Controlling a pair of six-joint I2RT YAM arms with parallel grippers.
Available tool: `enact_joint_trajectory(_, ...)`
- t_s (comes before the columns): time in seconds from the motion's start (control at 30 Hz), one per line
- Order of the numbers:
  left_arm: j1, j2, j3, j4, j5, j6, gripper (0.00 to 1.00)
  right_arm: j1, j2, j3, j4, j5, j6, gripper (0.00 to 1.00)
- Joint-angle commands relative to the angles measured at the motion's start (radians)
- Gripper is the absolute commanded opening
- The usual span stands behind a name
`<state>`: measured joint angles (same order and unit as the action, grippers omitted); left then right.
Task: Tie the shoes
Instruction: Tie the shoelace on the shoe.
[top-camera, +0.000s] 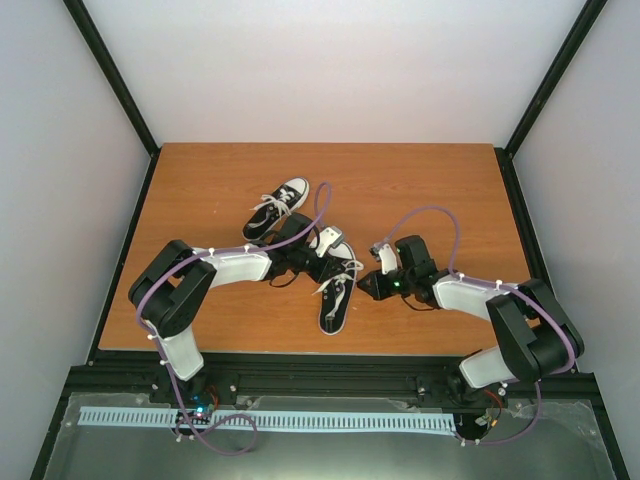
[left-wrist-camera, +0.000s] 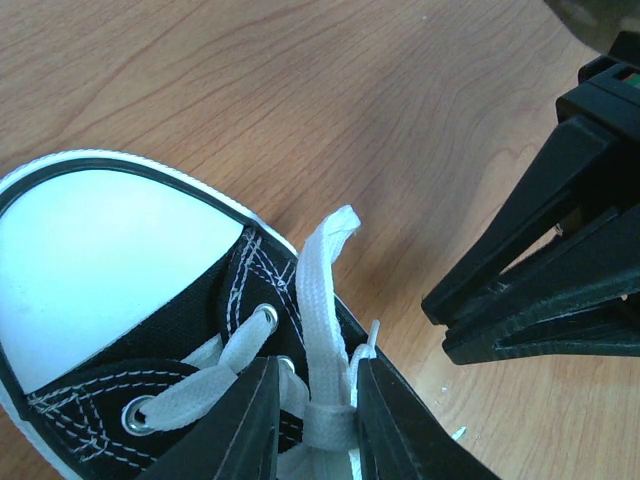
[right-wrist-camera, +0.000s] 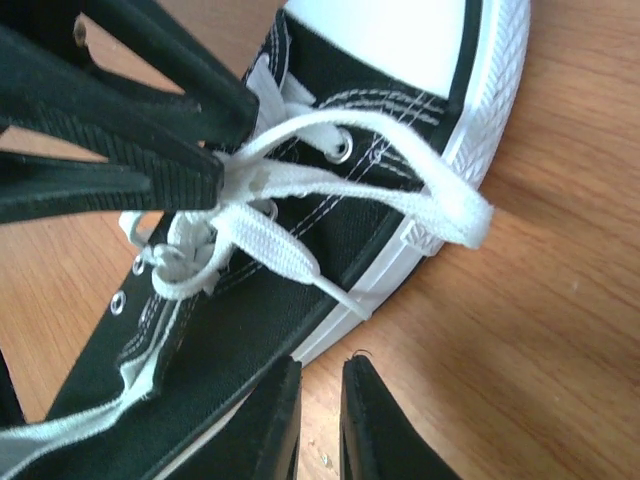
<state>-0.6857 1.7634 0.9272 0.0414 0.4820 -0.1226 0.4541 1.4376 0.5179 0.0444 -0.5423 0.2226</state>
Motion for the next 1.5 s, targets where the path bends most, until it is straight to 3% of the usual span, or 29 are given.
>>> enact_joint_trajectory(0.0,-0.006,-0.013,0.025,0.000,-0.001,0.017,0.23,0.010,-0.013,0.030,0.042,0.013,-0.040,0.17)
enact_joint_trajectory(0.17,-0.006,-0.012,0.030,-0.005,0.001,0.017,0.23,0.046,0.033,0.085,0.004,0.061,-0.098,0.24)
enact_joint_trajectory(0.67,-0.006,-0.011,0.034,-0.010,0.007,0.019,0.22,0.109,0.128,0.149,-0.020,0.164,-0.161,0.29)
enact_joint_trajectory(0.77,-0.006,-0.011,0.034,-0.011,0.008,0.019,0.22,0.116,0.139,0.160,-0.015,0.171,-0.168,0.24)
enact_joint_trajectory(0.87,-0.006,-0.008,0.035,-0.010,0.007,0.018,0.22,0.118,0.139,0.165,-0.019,0.178,-0.167,0.09)
enact_joint_trajectory(0.93,-0.006,-0.011,0.032,-0.008,0.001,0.017,0.22,0.118,0.124,0.155,-0.023,0.189,-0.154,0.04)
enact_joint_trajectory(1.47,-0.006,-0.028,0.030,-0.017,-0.031,0.018,0.21,0.118,-0.039,0.023,-0.145,0.296,0.120,0.03)
